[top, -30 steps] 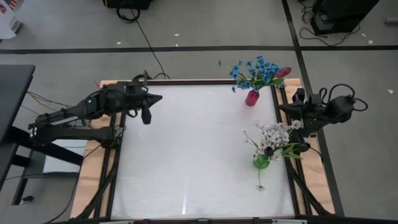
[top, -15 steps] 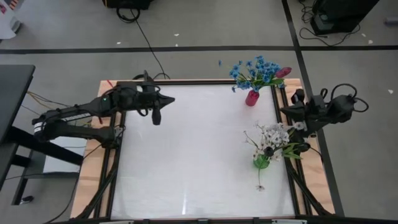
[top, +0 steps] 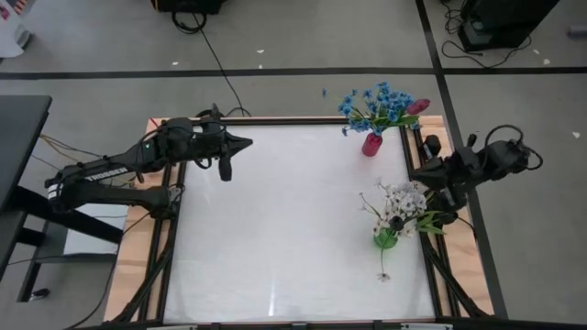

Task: Sort flowers into vase by color
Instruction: Return to Home Position

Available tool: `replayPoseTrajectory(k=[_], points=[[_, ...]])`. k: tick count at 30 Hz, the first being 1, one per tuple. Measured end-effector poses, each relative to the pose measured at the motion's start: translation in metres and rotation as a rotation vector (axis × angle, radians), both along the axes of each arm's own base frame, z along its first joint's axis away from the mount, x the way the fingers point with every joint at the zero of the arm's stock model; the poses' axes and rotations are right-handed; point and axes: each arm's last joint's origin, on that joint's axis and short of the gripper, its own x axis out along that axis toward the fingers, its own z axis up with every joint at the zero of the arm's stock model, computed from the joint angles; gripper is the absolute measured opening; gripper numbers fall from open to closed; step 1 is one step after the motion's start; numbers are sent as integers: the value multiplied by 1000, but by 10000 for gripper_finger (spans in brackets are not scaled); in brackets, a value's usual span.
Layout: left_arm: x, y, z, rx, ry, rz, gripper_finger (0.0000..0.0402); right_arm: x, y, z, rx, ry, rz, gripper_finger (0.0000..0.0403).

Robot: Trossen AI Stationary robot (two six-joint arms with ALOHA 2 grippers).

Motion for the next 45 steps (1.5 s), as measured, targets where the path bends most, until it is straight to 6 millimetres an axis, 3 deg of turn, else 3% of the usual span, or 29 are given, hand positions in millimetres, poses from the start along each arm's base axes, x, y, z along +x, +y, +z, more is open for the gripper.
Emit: replayPoseTrajectory(k=[4, 12, 16, 22, 28, 34, 37, 42, 45], points=[[0, 0, 0, 0, 0, 0, 2, -2, -5, -1, -37, 74, -90, 4], [0, 0, 0, -3, -4, 1, 2, -58, -30, 4, 80, 122, -134, 4], [0, 0, 0, -14, -6, -3, 2, -73, -37, -3, 123, 237, -163, 4], [0, 0, -1, -24, 7, -5, 2, -79, -37, -16, 235, 392, -180, 4], [-1, -1, -4, -33, 33, -5, 1, -84, -30, -28, 334, 387, -118, 3], [-3, -2, -2, -37, 23, -8, 1, -60, -19, -39, 237, 347, -127, 2], [-9, -3, -18, -58, -17, 0, 1, -49, -18, -47, 186, 347, -141, 2], [-31, -6, -80, -139, -201, 35, 1, -35, -20, -57, 170, 323, -217, 6], [-41, -10, -102, -132, -260, 22, 1, -33, -21, -59, 182, 317, -265, 7]])
